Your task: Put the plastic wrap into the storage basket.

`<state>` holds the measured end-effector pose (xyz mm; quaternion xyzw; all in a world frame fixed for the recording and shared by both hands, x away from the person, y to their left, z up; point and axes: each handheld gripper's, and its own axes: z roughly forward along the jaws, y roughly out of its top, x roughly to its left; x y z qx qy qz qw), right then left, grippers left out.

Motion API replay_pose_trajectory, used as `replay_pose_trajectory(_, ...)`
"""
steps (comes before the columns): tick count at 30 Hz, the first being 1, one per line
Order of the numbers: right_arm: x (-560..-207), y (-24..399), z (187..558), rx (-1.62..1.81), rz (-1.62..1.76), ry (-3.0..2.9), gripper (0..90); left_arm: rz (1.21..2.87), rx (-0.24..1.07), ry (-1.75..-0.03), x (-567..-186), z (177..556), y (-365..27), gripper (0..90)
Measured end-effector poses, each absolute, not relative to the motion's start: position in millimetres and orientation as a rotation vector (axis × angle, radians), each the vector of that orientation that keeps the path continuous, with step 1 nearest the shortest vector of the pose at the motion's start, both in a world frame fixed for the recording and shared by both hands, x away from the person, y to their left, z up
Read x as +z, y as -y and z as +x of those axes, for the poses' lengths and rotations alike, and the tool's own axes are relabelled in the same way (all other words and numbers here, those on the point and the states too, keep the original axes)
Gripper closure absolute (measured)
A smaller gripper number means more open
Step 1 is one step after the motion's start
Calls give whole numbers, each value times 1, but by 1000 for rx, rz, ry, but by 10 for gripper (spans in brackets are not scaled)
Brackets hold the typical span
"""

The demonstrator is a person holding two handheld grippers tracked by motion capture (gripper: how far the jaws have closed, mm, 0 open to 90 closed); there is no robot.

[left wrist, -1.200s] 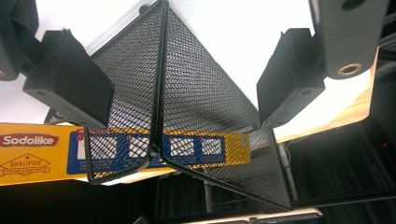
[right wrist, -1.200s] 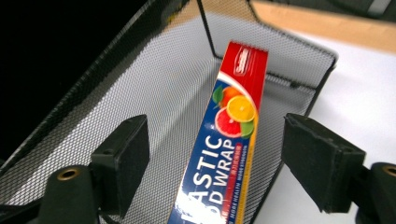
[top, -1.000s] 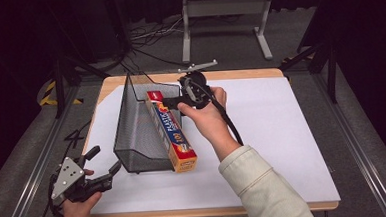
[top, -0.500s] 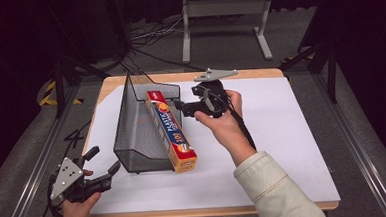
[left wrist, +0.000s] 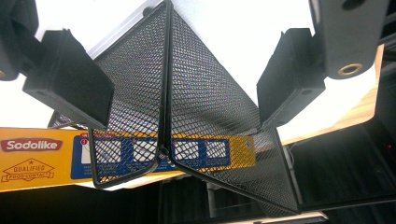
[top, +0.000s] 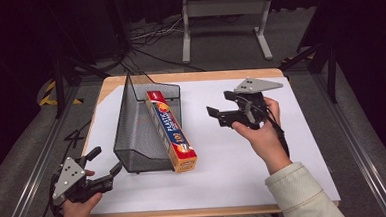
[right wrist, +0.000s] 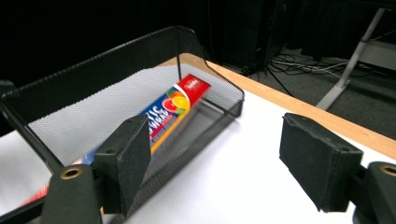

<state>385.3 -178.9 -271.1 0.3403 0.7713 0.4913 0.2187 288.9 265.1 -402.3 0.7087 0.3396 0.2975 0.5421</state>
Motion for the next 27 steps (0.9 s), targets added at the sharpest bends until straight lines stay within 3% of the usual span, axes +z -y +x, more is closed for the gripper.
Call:
replay_pose_trajectory(14, -280, 245, 361, 1333, 889, -2111, 227, 1676, 705, -815, -403, 289, -266, 197)
replay_pose_trajectory(27, -331, 296, 341, 1299, 918, -2058, 238, 1684, 706, -823, -405, 291, -265, 198)
